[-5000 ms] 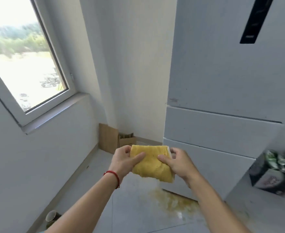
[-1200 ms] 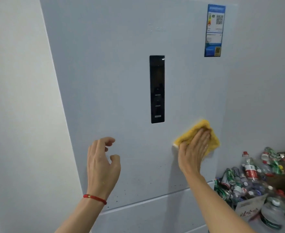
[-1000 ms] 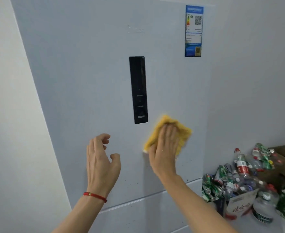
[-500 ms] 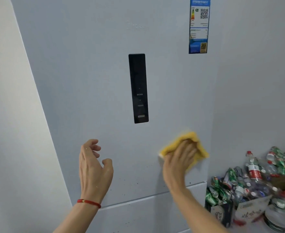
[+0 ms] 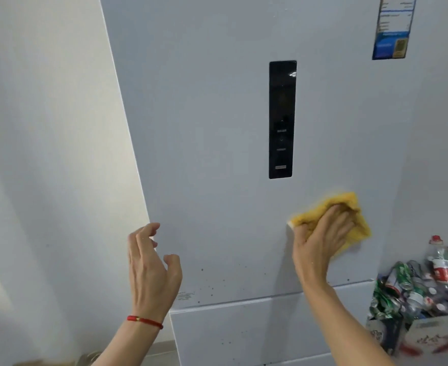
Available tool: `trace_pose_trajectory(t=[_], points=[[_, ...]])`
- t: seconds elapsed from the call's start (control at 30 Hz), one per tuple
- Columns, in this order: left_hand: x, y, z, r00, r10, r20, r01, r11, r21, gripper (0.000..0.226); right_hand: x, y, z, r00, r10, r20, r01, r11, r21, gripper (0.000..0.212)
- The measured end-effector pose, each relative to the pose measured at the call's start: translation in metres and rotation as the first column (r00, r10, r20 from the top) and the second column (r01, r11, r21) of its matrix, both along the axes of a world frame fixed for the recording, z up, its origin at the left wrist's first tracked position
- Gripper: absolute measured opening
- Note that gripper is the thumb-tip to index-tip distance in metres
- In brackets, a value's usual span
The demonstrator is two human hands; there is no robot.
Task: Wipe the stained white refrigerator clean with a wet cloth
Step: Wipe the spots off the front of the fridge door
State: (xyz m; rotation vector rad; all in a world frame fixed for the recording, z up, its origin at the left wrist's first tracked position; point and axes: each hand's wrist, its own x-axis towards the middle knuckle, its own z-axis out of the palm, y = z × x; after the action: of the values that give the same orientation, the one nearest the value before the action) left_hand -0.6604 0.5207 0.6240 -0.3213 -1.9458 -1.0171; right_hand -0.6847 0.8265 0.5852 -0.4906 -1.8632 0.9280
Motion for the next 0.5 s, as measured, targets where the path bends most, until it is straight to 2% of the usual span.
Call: trace_pose_trajectory(t=[0.07,0.1,0.13,0.17,0.23,0.27,0.3,0.33,0.37,0.43,0.5], points=[[-0.005,-0.017,-0.003,1.000,0.002,0.029,-0.004,0.999,0.046,0.071,-0.007,-0.077,0.004,0.999,0.037,0.009,-0.038,0.961,0.274,0.088],[-0.007,-0.023,-0.004,0.999,0.000,0.047,-0.002,0.998,0.055,0.072,-0.010,-0.114,0.004,0.998,0.055,0.020,-0.058,0.892,0.448,0.088],[-0.010,-0.027,-0.006,0.998,-0.007,0.059,0.004,0.998,0.057,0.072,-0.013,-0.147,0.001,0.996,0.080,0.036,-0.084,0.771,0.632,0.088],[-0.012,-0.031,-0.008,0.998,-0.020,0.066,0.016,0.998,0.055,0.071,-0.015,-0.175,-0.003,0.992,0.113,0.051,-0.109,0.605,0.789,0.087],[-0.014,-0.036,-0.011,0.997,-0.040,0.073,0.037,0.999,0.039,0.070,-0.020,-0.195,-0.008,0.971,0.225,0.082,-0.148,0.292,0.945,0.077],[-0.016,-0.040,-0.012,0.996,-0.046,0.082,0.044,0.999,0.027,0.070,-0.021,-0.189,-0.007,0.965,0.248,0.085,-0.136,0.196,0.971,0.072],[-0.017,-0.045,-0.013,0.994,-0.048,0.097,0.046,0.999,0.019,0.070,-0.020,-0.175,-0.005,0.966,0.249,0.075,-0.116,0.155,0.981,0.071],[-0.017,-0.050,-0.013,0.992,-0.045,0.115,0.043,0.999,0.017,0.070,-0.018,-0.156,-0.006,0.970,0.237,0.060,-0.102,0.172,0.980,0.074],[-0.018,-0.054,-0.013,0.990,-0.040,0.133,0.039,0.999,0.015,0.069,-0.017,-0.132,-0.008,0.977,0.210,0.043,-0.098,0.257,0.962,0.082],[-0.018,-0.061,-0.014,0.985,-0.029,0.170,0.029,1.000,0.003,0.069,-0.013,-0.076,-0.016,0.993,0.116,-0.010,-0.053,0.528,0.848,0.098],[-0.018,-0.062,-0.014,0.979,-0.036,0.199,0.039,0.999,-0.010,0.069,-0.004,-0.034,-0.020,0.999,0.029,-0.033,-0.003,0.798,0.602,0.093]])
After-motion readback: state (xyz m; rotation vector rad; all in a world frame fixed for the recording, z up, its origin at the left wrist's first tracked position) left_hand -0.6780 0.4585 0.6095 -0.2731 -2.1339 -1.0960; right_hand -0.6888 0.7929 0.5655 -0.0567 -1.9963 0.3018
